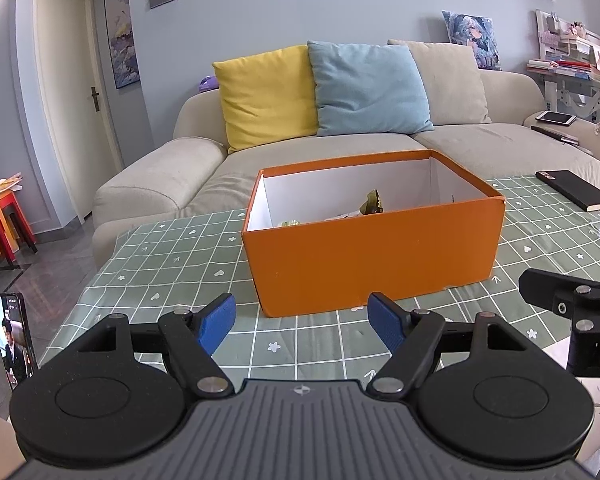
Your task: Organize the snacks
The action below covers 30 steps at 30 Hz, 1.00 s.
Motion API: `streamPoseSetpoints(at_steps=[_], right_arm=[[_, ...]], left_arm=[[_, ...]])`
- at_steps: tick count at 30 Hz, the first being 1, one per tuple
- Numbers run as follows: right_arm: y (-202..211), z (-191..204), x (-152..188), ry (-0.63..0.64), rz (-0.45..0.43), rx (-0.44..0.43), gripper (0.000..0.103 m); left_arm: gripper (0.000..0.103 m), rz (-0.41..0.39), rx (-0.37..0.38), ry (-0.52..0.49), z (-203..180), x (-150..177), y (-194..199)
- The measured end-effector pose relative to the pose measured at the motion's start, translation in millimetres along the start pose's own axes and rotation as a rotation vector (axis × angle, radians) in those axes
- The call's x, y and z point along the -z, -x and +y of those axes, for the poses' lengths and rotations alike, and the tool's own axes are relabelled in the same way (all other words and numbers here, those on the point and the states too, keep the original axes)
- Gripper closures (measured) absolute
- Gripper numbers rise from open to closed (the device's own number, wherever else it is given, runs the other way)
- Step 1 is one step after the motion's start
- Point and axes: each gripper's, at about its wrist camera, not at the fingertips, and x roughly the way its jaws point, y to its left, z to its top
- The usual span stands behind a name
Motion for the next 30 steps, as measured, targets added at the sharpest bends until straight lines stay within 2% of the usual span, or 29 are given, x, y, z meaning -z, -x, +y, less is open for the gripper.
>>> streamPoseSetpoints(at_steps=[30], right_arm=[[-2.0, -2.6, 1.8, -0.006, 0.007, -0.001, 0.004]], left_arm=[[0.015, 0.028, 0.003, 0.021, 1.7, 0.9, -3.6]])
